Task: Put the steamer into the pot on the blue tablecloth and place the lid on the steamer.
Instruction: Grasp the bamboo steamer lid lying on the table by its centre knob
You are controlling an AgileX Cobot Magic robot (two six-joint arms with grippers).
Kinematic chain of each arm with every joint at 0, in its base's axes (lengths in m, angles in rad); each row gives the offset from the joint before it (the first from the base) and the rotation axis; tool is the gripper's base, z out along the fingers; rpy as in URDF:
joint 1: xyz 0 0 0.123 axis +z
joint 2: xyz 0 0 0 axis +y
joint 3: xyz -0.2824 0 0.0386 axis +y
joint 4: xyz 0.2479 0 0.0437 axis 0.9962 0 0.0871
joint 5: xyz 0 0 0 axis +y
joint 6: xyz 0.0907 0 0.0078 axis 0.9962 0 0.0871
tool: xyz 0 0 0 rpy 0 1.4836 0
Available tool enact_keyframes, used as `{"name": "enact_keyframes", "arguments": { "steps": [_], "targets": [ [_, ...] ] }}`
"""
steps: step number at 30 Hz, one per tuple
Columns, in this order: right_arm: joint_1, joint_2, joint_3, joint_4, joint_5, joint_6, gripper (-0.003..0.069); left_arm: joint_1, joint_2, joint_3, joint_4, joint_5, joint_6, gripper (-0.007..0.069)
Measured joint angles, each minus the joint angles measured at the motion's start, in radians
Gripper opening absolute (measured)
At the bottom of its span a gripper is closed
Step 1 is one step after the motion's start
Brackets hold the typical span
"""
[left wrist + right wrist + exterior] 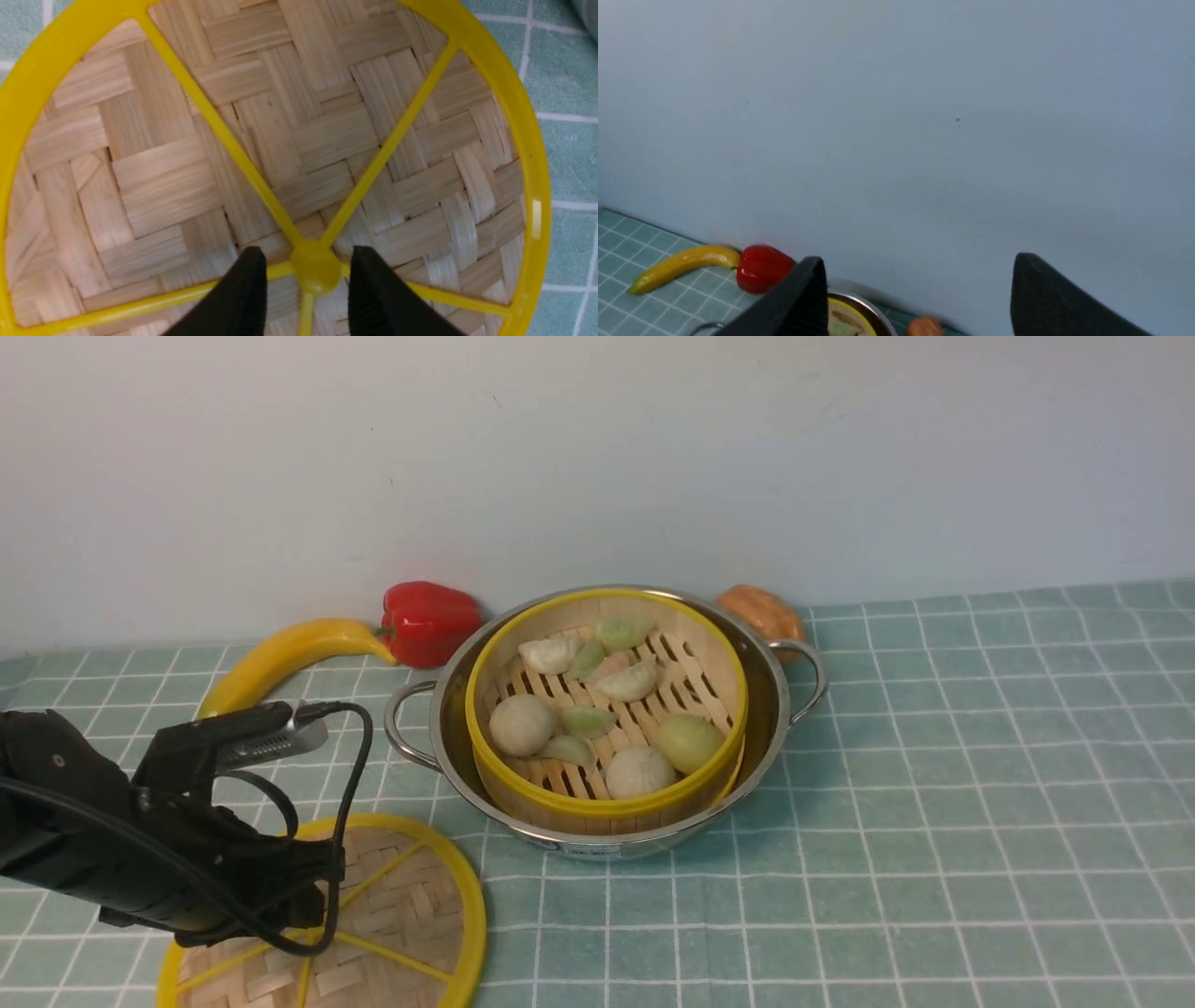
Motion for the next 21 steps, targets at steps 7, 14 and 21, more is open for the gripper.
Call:
{"name": "enact_keyframes", "arguments": {
  "steps": [7, 14, 21],
  "targets": [
    [0.0, -0.093, 0.231, -0.048, 0.01, 0.0, 0.0513, 0.0, 0.049, 0.0, -0.008, -0.016, 0.01, 0.0243],
    [0.0, -0.14, 0.249, -0.069, 0.012, 0.0, 0.0513, 0.0, 0.053, -0.028, -0.008, 0.013, -0.001, 0.0118],
    [0.0, -0.176, 0.25, -0.128, 0.012, 0.0, 0.0513, 0.007, 0.012, -0.154, 0.163, 0.215, -0.069, 0.0118]
  ]
}}
